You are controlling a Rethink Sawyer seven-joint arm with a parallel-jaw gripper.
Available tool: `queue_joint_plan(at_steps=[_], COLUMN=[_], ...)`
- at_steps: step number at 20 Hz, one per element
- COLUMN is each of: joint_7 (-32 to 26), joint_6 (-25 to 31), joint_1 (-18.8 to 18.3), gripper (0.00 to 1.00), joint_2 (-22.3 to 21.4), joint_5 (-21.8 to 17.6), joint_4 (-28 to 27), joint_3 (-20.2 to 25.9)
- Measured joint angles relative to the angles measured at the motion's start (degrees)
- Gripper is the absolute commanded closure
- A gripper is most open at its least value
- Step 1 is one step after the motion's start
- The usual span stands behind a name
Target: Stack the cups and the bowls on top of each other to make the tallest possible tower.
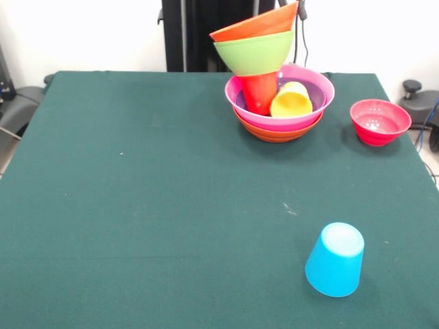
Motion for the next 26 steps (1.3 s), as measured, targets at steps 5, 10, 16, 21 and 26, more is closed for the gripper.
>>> queue_joint_plan(at_steps=[5, 10, 16, 21, 26], joint_7=[0.0, 0.0, 0.47, 1.86, 4.23], joint_6=[0.86, 2.72, 7.41, 15.18, 25.61], joint_1=[-0.23, -0.5, -1.04, -1.08, -1.57], gripper=[0.0, 0.0, 0.0, 0.0, 0.0], joint_2=[-1.8, -3.38, -6.41, -10.74, -15.9], joint_5=[-0.87, -1.9, -3.32, -5.77, -9.98], joint_4=[0.01, 0.02, 0.21, 0.38, 0.38], joint_3=[0.19, 0.59, 1.21, 1.27, 1.56])
